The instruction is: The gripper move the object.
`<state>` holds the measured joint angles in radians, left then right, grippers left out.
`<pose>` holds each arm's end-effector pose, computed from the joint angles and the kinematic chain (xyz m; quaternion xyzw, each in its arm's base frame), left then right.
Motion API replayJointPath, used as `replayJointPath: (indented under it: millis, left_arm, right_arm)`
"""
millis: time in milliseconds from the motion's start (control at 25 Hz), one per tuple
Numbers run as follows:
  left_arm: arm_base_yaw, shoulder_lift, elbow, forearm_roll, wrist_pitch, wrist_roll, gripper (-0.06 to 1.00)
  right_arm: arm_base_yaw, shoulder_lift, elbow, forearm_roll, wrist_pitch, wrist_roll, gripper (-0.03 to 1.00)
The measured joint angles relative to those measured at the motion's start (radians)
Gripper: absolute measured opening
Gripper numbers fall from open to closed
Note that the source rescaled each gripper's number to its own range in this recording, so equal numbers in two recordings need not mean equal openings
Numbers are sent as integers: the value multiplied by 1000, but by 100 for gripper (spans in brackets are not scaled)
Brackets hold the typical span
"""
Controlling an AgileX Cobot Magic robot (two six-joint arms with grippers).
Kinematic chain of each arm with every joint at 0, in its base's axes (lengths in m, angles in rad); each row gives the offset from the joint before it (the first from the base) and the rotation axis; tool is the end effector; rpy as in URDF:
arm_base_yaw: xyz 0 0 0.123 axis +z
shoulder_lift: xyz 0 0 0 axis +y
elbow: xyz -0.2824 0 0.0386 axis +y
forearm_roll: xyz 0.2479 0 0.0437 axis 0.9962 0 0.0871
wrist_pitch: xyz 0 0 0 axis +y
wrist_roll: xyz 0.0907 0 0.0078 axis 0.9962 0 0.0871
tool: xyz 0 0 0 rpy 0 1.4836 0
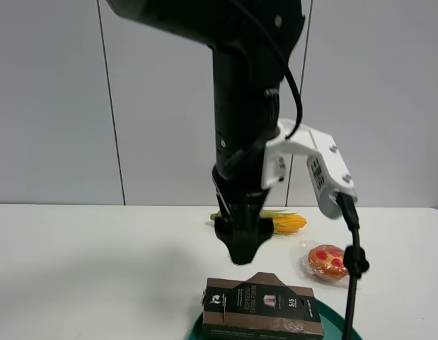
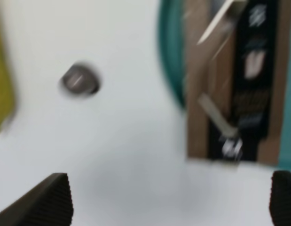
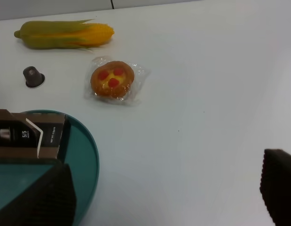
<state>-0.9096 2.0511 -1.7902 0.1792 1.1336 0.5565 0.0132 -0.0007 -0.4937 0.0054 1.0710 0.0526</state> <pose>0.2814 -0.3377 0.2473 0.6807 0.7157 0.0610 0.1438 -0.0047 0.0004 0.2746 0.0168 0.8572 0.0196 0.5144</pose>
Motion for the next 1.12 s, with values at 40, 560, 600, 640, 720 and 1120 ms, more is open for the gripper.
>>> replayJointPath:
  millis: [40,560,600,640,720,1120]
  left_arm:
    - [12,-31,0,24,13,-27,70]
    - [333,-373,77,138,64,-235,69]
    - [365,-403,106,127,53,-235,69]
    - [398,-438,143,112,43,-235,69]
    - [458,-512,218,68,13,-236,69]
    - [786,-1023,624,-58,-77,-291,69]
  right_arm:
    - [0,0,0,0,0,0,100]
    - [0,0,0,0,0,0,100]
    - [0,0,0,0,0,0,100]
    - [0,0,0,0,0,0,100]
    - [0,0,0,0,0,0,100]
    - [0,0,0,0,0,0,100]
